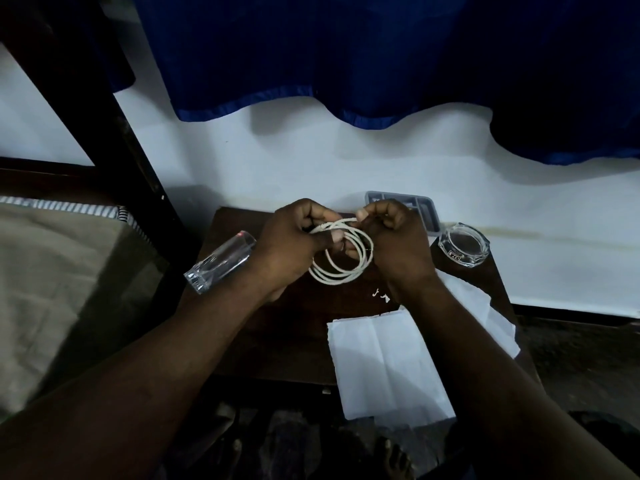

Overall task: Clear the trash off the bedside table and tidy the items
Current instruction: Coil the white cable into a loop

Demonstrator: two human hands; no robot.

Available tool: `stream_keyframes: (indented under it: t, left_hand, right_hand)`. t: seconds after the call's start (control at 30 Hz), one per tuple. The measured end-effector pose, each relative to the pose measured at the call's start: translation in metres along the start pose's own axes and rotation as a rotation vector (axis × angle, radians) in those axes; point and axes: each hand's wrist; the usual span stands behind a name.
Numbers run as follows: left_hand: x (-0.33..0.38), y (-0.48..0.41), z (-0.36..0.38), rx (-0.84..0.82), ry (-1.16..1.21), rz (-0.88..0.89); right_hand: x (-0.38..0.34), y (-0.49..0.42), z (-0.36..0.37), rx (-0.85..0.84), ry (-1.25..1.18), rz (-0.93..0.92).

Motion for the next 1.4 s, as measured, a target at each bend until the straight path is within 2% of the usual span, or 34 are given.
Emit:
stream_keyframes:
  t: [0.1, 0.27, 0.43, 0.7, 0.87, 0.97, 1.03, 1.13, 1.23, 1.3, 1.4]
  left_hand:
    - [0.004, 0.000, -0.003, -0.037, 0.146, -0.046]
    - [0.002, 0.001, 0.002, -0.018, 0.157, -0.086]
    - [0.002, 0.001, 0.004, 0.017, 0.126, -0.025]
    - [0.004, 0.002, -0.001, 0.037, 0.097, 0.006]
    - [0.004, -0.001, 0.000, 0.292, -0.134, 0.062]
    - [0.003, -0.002, -0.002, 0.342, -0.136, 0.054]
    - [0.002, -0.003, -0.002, 0.332, -0.134, 0.046]
    - [0.003, -0.003, -0.002, 0.274, -0.127, 0.041]
    - [0.004, -0.001, -0.002, 0.187, -0.132, -0.016]
    - [0.003, 0.003, -0.001, 0.117, -0.080, -0.126]
    - [0.006, 0.005, -0.003, 0.031, -0.004, -0.191]
  right_hand:
    - [-0.003, 0.000, -0.005, -0.086, -0.285, 0.157]
    - [-0.006, 0.000, -0.004, -0.131, -0.351, 0.276]
    - [-0.009, -0.003, -0.005, -0.140, -0.466, 0.325]
    - [-0.009, 0.003, -0.011, -0.303, -0.328, 0.302]
    - [-0.010, 0.005, -0.007, -0.266, -0.209, 0.195]
    - [-0.009, 0.010, -0.004, -0.348, -0.116, 0.068]
    - [-0.006, 0.012, 0.000, -0.374, -0.042, 0.010]
    - [-0.006, 0.009, 0.003, -0.277, -0.035, 0.020]
    - [-0.008, 0.005, 0.000, -0.171, -0.223, 0.111]
    - [-0.009, 0.004, 0.000, -0.154, -0.347, 0.165]
    - [-0.008, 0.003, -0.001, -0.155, -0.455, 0.217]
Point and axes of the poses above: each hand's wrist, its own y-axis away from the middle knuckle, its own z-axis out of the palm, x = y × z, and after that the axes turned 14 degrees about -z, right-handed
